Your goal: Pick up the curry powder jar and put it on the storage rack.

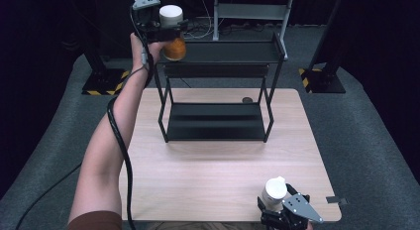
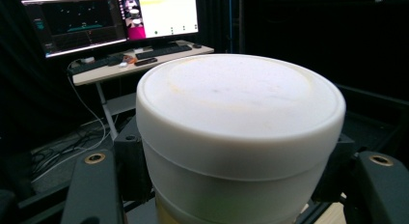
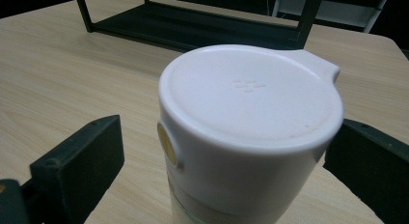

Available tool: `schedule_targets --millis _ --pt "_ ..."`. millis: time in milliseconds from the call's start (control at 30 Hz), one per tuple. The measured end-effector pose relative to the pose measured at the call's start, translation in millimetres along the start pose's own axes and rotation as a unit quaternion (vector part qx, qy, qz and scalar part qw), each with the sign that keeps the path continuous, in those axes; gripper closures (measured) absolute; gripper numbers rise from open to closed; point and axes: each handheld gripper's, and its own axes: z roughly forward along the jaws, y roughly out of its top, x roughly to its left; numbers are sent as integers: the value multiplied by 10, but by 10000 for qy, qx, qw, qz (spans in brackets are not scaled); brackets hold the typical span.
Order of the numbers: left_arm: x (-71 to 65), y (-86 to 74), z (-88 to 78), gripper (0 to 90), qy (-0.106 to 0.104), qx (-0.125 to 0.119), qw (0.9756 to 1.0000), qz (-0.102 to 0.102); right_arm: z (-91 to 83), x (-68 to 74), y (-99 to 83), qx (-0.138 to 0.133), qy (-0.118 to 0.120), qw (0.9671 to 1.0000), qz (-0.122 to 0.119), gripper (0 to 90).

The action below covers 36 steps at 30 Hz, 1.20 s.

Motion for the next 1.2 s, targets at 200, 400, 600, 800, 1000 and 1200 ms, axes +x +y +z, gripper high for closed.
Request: schedule_targets --millis 200,400,600,800,1000,1200 --pt "43 -49 119 340 124 72 9998 -125 -8 4 10 -14 -15 10000 -18 0" --pt "107 -92 207 340 214 99 9992 -322 -17 -5 5 -24 -25 10000 3 0" --pt "161 -126 269 340 235 138 9985 -468 -16 -3 4 -24 -35 10000 -7 0" --pt "252 -131 261 340 107 157 9983 -546 -25 -8 5 -40 -29 10000 -10 0" --pt "237 -75 259 340 113 276 9986 -431 -30 0 11 -65 -20 10000 -26 0" --pt "242 -31 264 339 121 366 9983 -432 -36 -11 6 -64 -35 10000 2 0"
